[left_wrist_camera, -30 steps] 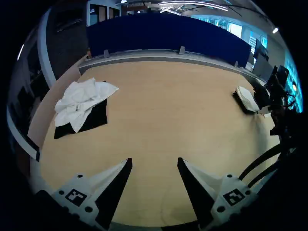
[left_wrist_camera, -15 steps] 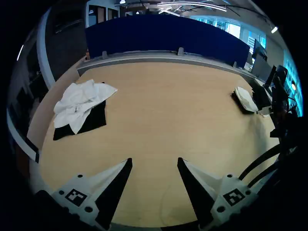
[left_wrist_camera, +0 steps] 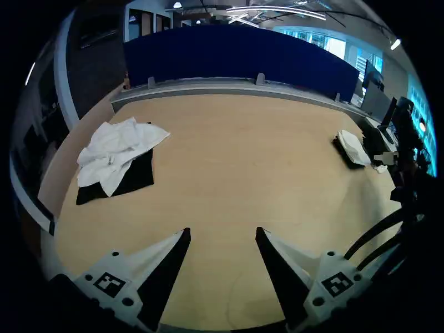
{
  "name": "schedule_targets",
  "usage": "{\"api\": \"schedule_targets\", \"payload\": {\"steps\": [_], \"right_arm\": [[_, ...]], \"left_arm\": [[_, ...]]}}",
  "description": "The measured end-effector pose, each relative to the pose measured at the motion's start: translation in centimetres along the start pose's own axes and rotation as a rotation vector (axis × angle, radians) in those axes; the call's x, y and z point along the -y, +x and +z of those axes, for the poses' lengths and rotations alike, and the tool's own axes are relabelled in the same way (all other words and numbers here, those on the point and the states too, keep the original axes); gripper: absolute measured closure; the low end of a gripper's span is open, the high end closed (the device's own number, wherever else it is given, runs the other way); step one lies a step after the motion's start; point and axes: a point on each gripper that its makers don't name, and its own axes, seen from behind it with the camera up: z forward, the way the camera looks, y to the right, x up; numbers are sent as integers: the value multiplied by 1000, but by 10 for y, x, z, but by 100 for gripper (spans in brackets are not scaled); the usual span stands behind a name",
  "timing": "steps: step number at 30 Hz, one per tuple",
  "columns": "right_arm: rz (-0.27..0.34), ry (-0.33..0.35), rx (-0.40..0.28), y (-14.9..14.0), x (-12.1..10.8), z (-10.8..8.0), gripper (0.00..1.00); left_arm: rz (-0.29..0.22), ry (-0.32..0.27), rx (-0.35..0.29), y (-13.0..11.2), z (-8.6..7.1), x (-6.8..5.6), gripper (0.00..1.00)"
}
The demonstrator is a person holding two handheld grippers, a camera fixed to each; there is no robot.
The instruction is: Fold towel
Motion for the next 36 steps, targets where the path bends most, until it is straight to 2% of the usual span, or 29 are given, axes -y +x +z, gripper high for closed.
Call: {"api": "schedule_targets", "payload": {"steps": [11,15,20,24,32,36], "right_arm": [[41,40,-248,53,54,-64,0],[83,59,-358,70,78,-95,0],[140,95,-452,78,104,-126,0],[170,89,-498,82,112,-143,0],[144,81,-517,84,125,-157,0],[132,82,-527,86,131,-162,0]], "left_arm": [[8,-26,-42,19,7,-2,13],[7,-32,-62,28,9,-1,13],[-2,-41,-89,39,12,0,13],[-6,-45,-115,49,13,0,13],[-1,-57,-167,68,14,1,13],[-11,-61,-227,85,10,3,13]]}}
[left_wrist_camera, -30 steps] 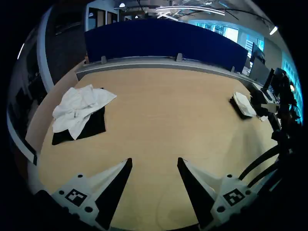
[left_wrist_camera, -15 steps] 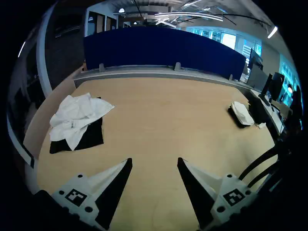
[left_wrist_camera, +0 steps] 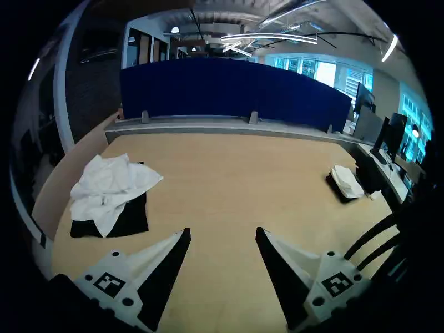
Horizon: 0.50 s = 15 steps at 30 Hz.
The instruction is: Fold towel
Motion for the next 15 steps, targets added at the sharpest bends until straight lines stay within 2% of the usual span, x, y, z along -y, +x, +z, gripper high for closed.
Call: {"api": "schedule_targets", "payload": {"steps": [5,11,15], "right_arm": [[-1,2,-4,1,6,-2,0],[-8,5,-1,1,16,-5,0],[-24,-2,-10,6,22,-6,0]], "left_arm": [[-13,2,-108,35,-2,3,13],[-4,26,-303,96,-16,9,14],[17,65,-382,115,-21,16,13]]}}
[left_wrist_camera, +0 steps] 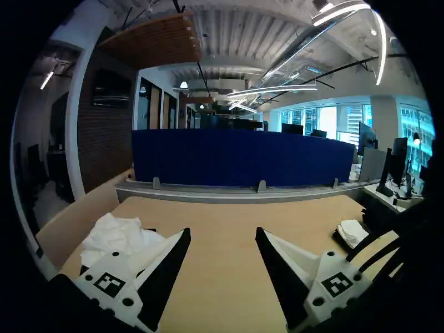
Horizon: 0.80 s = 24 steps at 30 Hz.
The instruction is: Fold towel
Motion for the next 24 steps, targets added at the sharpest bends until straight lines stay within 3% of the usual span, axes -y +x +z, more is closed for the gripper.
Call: {"api": "schedule_targets", "payload": {"steps": [11,24], "right_arm": [[-23,-2,14,4,16,2,0],[-33,37,60,12,44,11,0]], "left_arm": [[21,-7,-37,1,5,0,14],[-15,8,-97,-8,19,11,14]]}}
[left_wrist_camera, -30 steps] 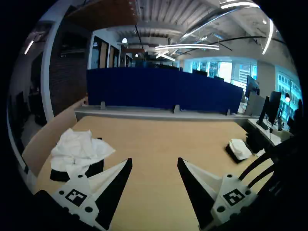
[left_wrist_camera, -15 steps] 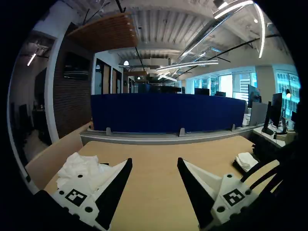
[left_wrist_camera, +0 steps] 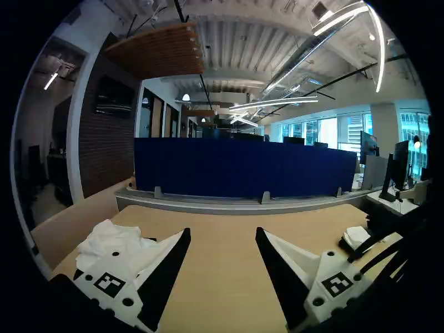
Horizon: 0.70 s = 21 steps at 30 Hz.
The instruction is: Fold towel
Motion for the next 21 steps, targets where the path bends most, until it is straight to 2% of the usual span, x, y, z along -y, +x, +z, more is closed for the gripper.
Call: {"api": "schedule_targets", "payload": {"steps": [8,14,21], "right_arm": [[-31,79,32,2,35,13,0],[-45,92,60,-4,47,32,0],[-88,95,66,-14,61,47,0]], "left_arm": [[23,34,-54,-15,14,10,14],[36,51,-67,-41,20,15,13],[69,56,-86,-69,27,28,13]]}}
